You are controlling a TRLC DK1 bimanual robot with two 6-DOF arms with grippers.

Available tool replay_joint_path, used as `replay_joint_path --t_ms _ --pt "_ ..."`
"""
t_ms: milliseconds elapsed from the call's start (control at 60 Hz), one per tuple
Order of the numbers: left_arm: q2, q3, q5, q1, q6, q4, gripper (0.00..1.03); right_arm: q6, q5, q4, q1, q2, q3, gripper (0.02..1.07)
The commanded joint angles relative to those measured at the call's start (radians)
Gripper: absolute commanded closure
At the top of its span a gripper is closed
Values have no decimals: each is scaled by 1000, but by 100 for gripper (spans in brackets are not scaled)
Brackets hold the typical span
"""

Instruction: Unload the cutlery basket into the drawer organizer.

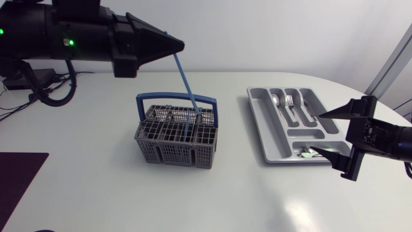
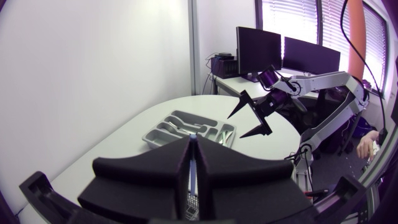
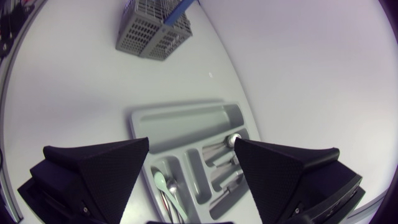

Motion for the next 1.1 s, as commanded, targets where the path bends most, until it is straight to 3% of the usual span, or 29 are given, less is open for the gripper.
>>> replay_joint_path --t_ms 0,233,417,533,850,1083 --pt "46 9 -1 -30 -61 34 100 145 -31 -63 69 -24 33 7" --pt "147 3 44 -72 -129 114 100 398 -76 -108 298 -39 128 12" --pt "221 17 131 -70 -227 192 100 571 -90 -60 440 -1 183 14" --pt "253 19 145 -76 -245 218 100 630 -111 -37 488 61 220 19" --pt "276 8 162 -96 -282 290 100 785 -162 33 557 208 289 53" --pt "296 19 162 -107 -282 304 100 852 -203 44 558 275 355 68"
